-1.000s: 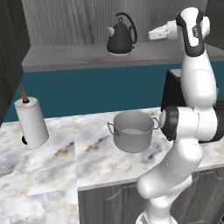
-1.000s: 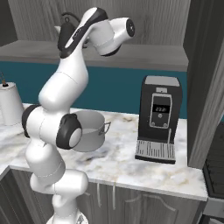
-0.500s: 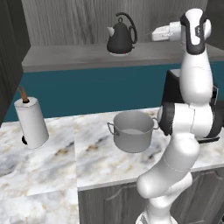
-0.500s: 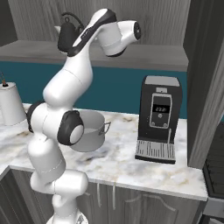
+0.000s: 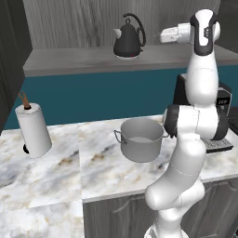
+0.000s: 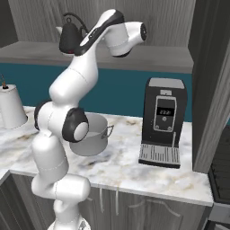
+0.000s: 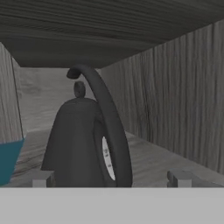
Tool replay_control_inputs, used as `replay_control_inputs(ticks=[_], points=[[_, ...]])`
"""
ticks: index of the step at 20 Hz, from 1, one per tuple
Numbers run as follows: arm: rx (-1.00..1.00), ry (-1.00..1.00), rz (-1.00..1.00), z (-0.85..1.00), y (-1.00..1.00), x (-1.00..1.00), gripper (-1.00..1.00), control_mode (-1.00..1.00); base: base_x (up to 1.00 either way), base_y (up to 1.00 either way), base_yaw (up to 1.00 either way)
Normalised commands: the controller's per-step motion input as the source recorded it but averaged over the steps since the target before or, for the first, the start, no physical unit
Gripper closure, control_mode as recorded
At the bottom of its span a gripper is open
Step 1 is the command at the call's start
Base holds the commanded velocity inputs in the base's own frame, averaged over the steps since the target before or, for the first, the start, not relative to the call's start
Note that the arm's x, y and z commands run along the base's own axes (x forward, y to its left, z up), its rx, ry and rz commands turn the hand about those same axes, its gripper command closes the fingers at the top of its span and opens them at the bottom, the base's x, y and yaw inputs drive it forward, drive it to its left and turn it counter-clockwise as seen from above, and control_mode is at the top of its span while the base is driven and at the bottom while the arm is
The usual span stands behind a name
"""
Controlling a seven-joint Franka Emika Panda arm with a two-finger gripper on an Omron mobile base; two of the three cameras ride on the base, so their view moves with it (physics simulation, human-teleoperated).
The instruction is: Pick the kettle from the cabinet and place it on a stove burner. Then pick the pot from the counter and place it on another stove burner. Finally, turn both burners on.
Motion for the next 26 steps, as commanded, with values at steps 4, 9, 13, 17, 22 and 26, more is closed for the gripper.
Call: replay_control_inputs(ticks=[4, 9, 13, 17, 22, 26], points=[[0.01, 0.00, 0.04, 0.00, 0.00, 0.20, -1.00, -1.00, 0.00, 0.00, 0.00], [0.00, 0.00, 0.05, 0.00, 0.03, 0.20, -1.00, -1.00, 0.00, 0.00, 0.00], [0.00, 0.00, 0.06, 0.00, 0.10, 0.22, -1.00, -1.00, 0.00, 0.00, 0.00], [0.00, 0.00, 0.05, 0.00, 0.23, 0.18, -1.00, -1.00, 0.00, 0.00, 0.00], [0.00, 0.00, 0.05, 0.00, 0.37, 0.05, -1.00, -1.00, 0.00, 0.00, 0.00], [0.00, 0.00, 0.03, 0.00, 0.34, 0.00, -1.00, -1.00, 0.00, 0.00, 0.00]])
